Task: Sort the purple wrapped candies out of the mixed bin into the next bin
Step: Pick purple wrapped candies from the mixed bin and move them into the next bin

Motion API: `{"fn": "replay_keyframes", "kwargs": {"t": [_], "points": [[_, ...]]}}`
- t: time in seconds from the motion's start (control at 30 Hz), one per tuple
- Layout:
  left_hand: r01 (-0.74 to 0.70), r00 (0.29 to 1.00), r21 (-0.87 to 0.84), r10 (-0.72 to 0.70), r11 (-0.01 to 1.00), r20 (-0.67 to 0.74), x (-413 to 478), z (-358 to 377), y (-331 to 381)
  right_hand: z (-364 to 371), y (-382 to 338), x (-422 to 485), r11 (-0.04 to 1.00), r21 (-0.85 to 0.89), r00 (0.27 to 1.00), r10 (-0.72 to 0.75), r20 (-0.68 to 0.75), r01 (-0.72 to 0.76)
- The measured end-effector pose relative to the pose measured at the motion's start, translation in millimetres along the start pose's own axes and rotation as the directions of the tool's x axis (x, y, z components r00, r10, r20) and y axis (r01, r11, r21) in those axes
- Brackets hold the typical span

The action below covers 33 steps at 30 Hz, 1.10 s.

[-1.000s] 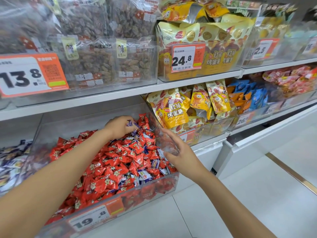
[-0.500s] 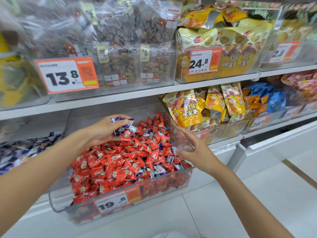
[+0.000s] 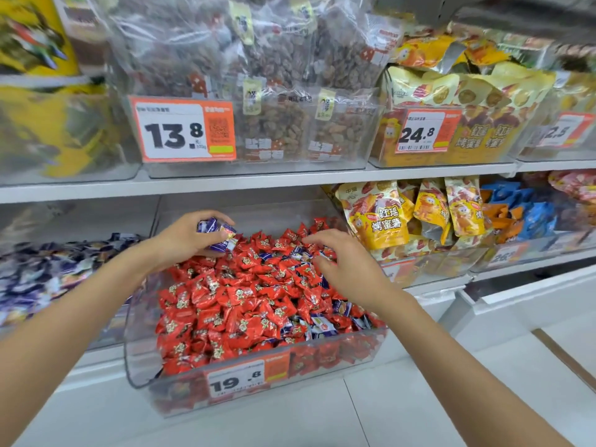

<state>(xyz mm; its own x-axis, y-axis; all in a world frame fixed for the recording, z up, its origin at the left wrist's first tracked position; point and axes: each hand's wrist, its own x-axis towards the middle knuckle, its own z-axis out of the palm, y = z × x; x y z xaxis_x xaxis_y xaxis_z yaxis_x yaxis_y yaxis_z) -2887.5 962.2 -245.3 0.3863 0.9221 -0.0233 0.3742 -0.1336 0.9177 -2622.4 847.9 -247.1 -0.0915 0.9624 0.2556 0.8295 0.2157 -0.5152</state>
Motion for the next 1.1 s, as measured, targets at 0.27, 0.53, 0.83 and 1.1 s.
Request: {"fn": "replay_keyframes", "kwargs": {"t": [0.27, 0.53, 0.83, 1.1], "points": [[-0.063, 0.995, -0.007, 0.063, 0.998, -0.08, 11, 1, -12, 84, -4, 103, 0.963, -0.128, 0.85, 0.268, 0.454, -0.235], [-0.119, 0.973, -0.007, 0.115, 0.993, -0.2, 16, 2, -12, 85, -50, 25, 0.992, -0.011, 0.878, -0.109, 0.466, 0.129], [-0.082, 0.985, 0.026, 0.085, 0.996, -0.148, 15, 4, -11, 14, 11, 48, 0.99, 0.101, 0.967, 0.073, 0.245, -0.101], [-0.08, 0.992, 0.096, 0.088, 0.992, -0.085, 13, 2, -15, 65, 7, 99, 0.992, -0.116, 0.69, 0.119, 0.714, -0.051]]}}
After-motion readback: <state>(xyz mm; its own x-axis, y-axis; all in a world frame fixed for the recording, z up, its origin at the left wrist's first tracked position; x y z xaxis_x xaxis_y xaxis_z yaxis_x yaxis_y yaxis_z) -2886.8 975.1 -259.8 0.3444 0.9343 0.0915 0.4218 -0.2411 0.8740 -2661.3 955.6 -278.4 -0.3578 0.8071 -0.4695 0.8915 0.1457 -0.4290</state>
